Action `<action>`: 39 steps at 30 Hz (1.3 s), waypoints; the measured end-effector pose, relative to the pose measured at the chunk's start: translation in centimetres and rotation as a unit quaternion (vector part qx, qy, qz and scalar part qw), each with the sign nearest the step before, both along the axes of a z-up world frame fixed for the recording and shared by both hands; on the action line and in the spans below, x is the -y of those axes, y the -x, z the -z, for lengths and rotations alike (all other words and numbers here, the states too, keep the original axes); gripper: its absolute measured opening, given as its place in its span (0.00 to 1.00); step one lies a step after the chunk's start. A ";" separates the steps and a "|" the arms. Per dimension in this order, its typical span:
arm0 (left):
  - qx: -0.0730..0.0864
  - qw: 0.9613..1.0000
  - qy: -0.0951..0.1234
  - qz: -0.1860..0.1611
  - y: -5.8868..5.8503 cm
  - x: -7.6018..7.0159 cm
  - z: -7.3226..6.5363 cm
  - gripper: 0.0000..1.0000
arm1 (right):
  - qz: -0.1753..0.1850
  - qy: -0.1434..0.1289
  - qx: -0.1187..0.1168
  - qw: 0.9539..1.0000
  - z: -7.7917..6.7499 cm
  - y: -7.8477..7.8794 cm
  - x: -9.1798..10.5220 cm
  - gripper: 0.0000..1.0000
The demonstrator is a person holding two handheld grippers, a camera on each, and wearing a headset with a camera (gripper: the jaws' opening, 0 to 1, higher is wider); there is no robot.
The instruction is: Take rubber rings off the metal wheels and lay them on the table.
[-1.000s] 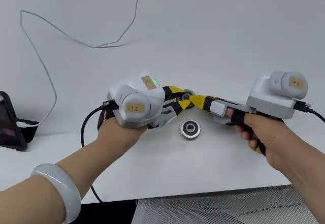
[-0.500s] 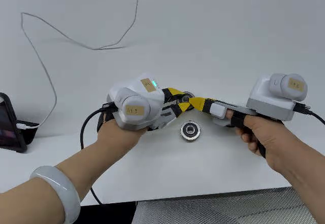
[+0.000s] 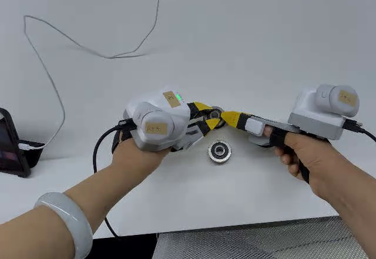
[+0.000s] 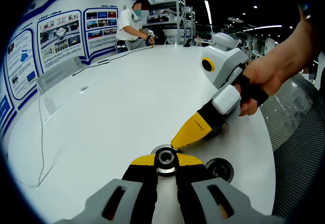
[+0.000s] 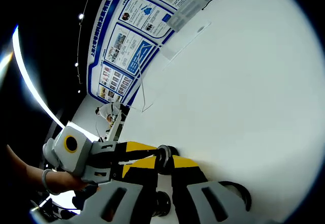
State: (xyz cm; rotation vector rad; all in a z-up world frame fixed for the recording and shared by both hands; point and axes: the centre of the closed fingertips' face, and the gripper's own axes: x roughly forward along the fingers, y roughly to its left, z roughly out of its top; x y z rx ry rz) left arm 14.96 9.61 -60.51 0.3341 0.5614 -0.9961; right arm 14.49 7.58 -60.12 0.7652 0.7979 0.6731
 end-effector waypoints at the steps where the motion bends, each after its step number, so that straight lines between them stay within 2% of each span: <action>1: 0.000 1.000 0.000 0.000 0.0 0.0 0.0 0.14 | 0.000 0.003 0.001 1.000 0.1 0.0 0.0 0.11; 3: 0.000 1.000 0.000 0.000 0.0 0.0 0.0 0.14 | -0.001 0.011 0.003 1.000 0.3 0.1 0.1 0.15; 11: -0.001 1.000 0.001 0.000 0.0 0.1 -0.1 0.14 | -0.001 0.003 -0.005 1.000 0.4 0.3 -0.2 0.19; 22: -0.001 1.000 0.003 -0.001 0.1 0.1 -0.1 0.14 | -0.001 0.000 -0.005 1.000 0.4 0.4 -0.4 0.17; 29: -0.001 1.000 0.005 -0.002 0.1 0.0 -0.1 0.14 | 0.007 -0.031 -0.035 0.999 0.5 0.5 -0.4 0.20; 33: -0.001 1.000 0.006 -0.002 0.0 -0.1 -0.1 0.14 | 0.006 -0.032 -0.037 0.999 0.4 0.6 -0.6 0.18; 39: -0.002 1.000 0.005 -0.003 0.0 -0.1 -0.1 0.14 | 0.007 -0.025 -0.028 0.999 0.3 0.6 -0.5 0.15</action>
